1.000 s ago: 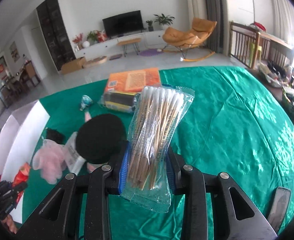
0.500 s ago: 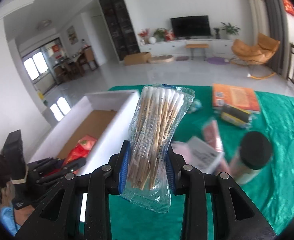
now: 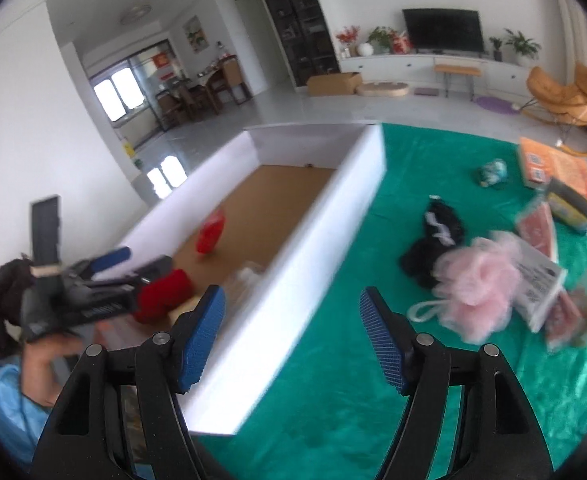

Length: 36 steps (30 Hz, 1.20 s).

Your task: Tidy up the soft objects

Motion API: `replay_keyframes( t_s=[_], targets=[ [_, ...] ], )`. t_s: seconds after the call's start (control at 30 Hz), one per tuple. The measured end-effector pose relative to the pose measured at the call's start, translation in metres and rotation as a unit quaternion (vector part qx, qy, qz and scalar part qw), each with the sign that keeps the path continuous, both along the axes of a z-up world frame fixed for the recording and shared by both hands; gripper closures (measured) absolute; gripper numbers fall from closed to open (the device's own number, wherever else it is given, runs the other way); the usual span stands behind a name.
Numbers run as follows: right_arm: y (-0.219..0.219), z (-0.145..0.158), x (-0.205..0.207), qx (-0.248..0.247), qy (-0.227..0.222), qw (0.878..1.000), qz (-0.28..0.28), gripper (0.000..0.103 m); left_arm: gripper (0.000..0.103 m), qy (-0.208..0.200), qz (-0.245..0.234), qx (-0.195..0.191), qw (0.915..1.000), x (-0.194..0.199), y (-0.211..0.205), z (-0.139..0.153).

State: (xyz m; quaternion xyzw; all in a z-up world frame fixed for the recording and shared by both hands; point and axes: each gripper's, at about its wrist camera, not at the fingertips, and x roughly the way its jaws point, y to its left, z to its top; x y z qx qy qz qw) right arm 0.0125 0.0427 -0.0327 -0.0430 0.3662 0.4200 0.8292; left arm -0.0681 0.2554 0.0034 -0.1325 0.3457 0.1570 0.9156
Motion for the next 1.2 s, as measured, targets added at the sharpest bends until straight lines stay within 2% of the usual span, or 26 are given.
replay_keyframes(
  t_s=[0.1,0.17,0.27,0.37,0.43,0.47,0.53,0.6,0.63,0.67,0.7,0.73,0.83,1.2],
  targets=[
    [-0.054,-0.032,0.015,-0.062,-0.022,0.995,-0.069,0.029,0.0,-0.013,-0.076,-0.015,0.9969,0.019,-0.052,0.005],
    [-0.089,-0.055,0.023,-0.1,-0.027,0.988,-0.118,0.029,0.0,-0.01,-0.136,-0.016,0.9905,0.032,-0.094,0.002],
    [-0.136,-0.086,0.035,-0.131,-0.023,0.974,-0.183,0.029,0.0,0.015,-0.209,-0.005,0.9777,0.053,-0.155,-0.012],
    [-0.175,-0.102,0.044,-0.139,-0.012,0.959,-0.248,0.029,0.0,0.049,-0.247,0.012,0.9677,0.078,-0.2,-0.04],
    [-0.197,-0.113,0.047,-0.134,0.002,0.948,-0.289,0.029,0.0,0.076,-0.246,0.018,0.966,0.098,-0.214,-0.065],
    [-0.206,-0.116,0.051,-0.13,0.024,0.942,-0.309,0.029,0.0,0.082,-0.242,0.019,0.9665,0.104,-0.217,-0.076],
    [-0.223,-0.113,0.055,-0.114,0.03,0.929,-0.35,0.028,0.0,0.088,-0.23,0.023,0.9689,0.117,-0.217,-0.093],
    [-0.237,-0.116,0.06,-0.119,0.042,0.912,-0.391,0.024,0.0,0.092,-0.22,0.023,0.9707,0.131,-0.214,-0.106],
    [-0.238,-0.113,0.061,-0.124,0.031,0.905,-0.405,0.023,0.0,0.096,-0.217,0.019,0.9711,0.136,-0.212,-0.111],
    [-0.242,-0.116,0.066,-0.14,0.032,0.895,-0.423,0.016,0.0,0.098,-0.216,0.025,0.9712,0.14,-0.213,-0.112],
    [-0.246,-0.116,0.069,-0.138,0.028,0.891,-0.432,0.012,0.0,0.093,-0.223,0.023,0.97,0.142,-0.214,-0.11],
    [-0.249,-0.117,0.074,-0.132,0.031,0.89,-0.436,0.012,0.0,0.096,-0.228,0.019,0.9687,0.144,-0.214,-0.11],
    [-0.252,-0.116,0.082,-0.137,0.029,0.888,-0.439,0.012,0.0,0.109,-0.227,0.046,0.9667,0.147,-0.222,-0.114],
    [-0.257,-0.121,0.079,-0.135,0.026,0.887,-0.44,0.012,0.0,0.108,-0.227,0.043,0.9669,0.147,-0.22,-0.114]
  ],
)
